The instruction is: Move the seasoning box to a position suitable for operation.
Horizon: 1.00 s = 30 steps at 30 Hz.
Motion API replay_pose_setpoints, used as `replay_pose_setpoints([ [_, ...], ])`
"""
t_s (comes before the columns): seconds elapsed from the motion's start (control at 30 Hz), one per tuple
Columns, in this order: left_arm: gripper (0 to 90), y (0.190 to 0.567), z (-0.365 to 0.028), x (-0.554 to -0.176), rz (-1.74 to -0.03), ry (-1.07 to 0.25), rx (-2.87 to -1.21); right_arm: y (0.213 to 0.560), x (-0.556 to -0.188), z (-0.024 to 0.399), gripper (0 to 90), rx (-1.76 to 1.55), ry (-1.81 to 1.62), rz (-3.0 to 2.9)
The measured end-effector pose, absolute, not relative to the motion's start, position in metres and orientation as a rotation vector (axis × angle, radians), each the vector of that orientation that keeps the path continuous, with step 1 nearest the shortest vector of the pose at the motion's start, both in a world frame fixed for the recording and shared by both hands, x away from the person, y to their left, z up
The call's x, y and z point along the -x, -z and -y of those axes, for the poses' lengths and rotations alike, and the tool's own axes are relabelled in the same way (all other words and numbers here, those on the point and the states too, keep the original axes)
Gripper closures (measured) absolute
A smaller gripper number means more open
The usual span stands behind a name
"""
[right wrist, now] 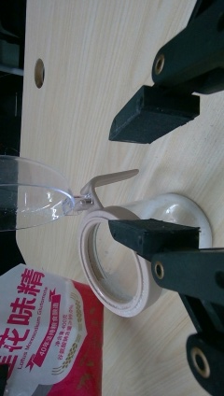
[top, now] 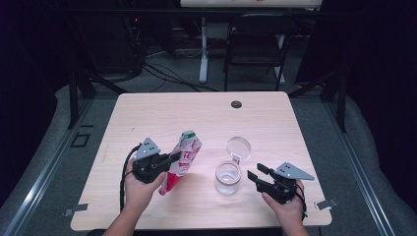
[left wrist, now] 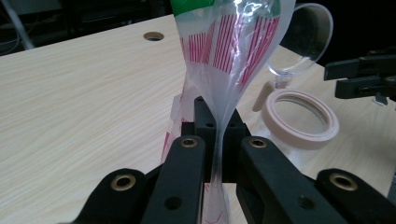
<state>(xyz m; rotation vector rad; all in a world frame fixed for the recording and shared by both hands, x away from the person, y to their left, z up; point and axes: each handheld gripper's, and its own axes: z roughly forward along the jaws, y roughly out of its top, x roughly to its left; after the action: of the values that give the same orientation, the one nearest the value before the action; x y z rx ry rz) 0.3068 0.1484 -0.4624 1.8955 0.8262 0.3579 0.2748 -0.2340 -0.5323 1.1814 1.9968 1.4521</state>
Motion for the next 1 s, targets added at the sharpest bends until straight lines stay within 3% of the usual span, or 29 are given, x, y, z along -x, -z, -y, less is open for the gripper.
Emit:
replay_pose_setpoints([
  [0.63, 89.9, 0.47, -0.141, -0.296, -0.758, -0.279, -1.897, 0.52, -0.268, 0.227, 47.7, -1.074, -1.52, -1.973],
  [0.8, 89.8, 0.477, -0.144, -0.292, -0.771, -0.244, -1.907, 0.511, -0.261, 0.221, 52.8, -1.035, -1.543, -1.996],
  [1.0, 89.8, 0.485, -0.14, -0.288, -0.772, -0.221, -1.941, 0.494, -0.256, 0.201, 52.8, -0.914, -1.581, -2.045],
])
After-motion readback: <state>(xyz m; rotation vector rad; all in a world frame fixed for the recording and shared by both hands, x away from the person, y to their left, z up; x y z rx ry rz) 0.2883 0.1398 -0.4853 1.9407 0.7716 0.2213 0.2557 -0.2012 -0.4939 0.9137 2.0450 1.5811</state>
